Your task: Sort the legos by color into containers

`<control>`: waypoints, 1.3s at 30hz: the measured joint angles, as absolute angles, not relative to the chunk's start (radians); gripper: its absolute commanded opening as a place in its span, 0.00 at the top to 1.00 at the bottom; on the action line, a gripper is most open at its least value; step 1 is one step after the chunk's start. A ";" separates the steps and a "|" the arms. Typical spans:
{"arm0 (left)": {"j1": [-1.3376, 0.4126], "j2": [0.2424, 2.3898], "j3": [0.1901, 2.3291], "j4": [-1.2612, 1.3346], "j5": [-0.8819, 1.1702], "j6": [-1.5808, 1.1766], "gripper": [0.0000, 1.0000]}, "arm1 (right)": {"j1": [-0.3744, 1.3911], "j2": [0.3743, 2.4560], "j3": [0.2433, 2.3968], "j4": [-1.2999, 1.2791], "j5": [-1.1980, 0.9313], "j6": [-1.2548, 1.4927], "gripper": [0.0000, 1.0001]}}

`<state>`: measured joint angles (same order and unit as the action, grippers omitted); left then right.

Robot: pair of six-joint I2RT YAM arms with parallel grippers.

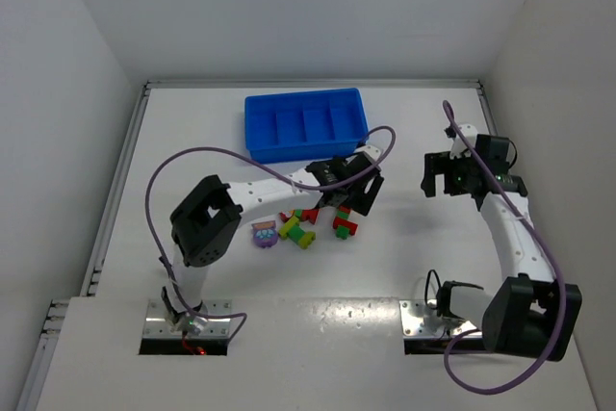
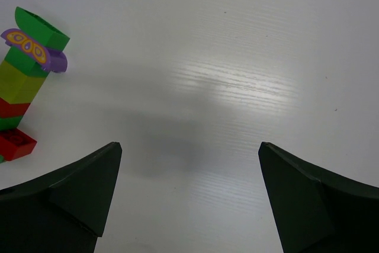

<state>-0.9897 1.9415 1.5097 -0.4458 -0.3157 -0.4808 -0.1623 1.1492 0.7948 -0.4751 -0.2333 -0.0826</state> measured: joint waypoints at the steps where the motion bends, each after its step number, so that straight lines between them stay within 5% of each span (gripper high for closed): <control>1: -0.993 1.958 1.516 -0.450 -0.318 -0.484 0.14 | -0.165 1.143 0.794 -0.475 -0.232 -0.083 0.00; 29: -0.924 2.213 1.692 -0.479 -0.293 -0.444 0.41 | -0.221 1.075 0.749 -0.511 -0.237 -0.087 0.00; 32: -0.921 2.230 1.692 -0.479 -0.275 -0.445 0.57 | -0.221 1.075 0.749 -0.510 -0.237 -0.087 0.00; 36: -0.921 2.231 1.695 -0.467 -0.238 -0.410 0.97 | -0.221 1.084 0.749 -0.509 -0.239 -0.086 0.00; 39: -0.921 2.229 1.690 -0.458 -0.200 -0.361 1.00 | -0.221 1.097 0.749 -0.508 -0.259 -0.075 0.00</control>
